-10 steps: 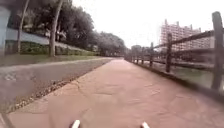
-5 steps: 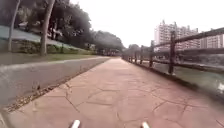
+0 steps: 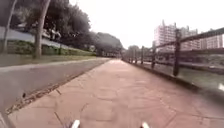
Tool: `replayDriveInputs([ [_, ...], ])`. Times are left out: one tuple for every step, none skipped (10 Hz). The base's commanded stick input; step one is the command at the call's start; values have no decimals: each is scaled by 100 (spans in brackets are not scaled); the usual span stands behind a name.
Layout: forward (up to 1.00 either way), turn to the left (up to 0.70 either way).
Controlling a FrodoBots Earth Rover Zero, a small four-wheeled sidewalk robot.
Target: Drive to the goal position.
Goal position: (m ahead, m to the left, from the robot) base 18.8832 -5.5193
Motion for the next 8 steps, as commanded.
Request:
replayDriveInputs([
  [70,-14],
  [70,-35],
  [70,-30],
  [70,-21],
  [70,0],
  [70,0],
  [70,0],
  [70,0],
])
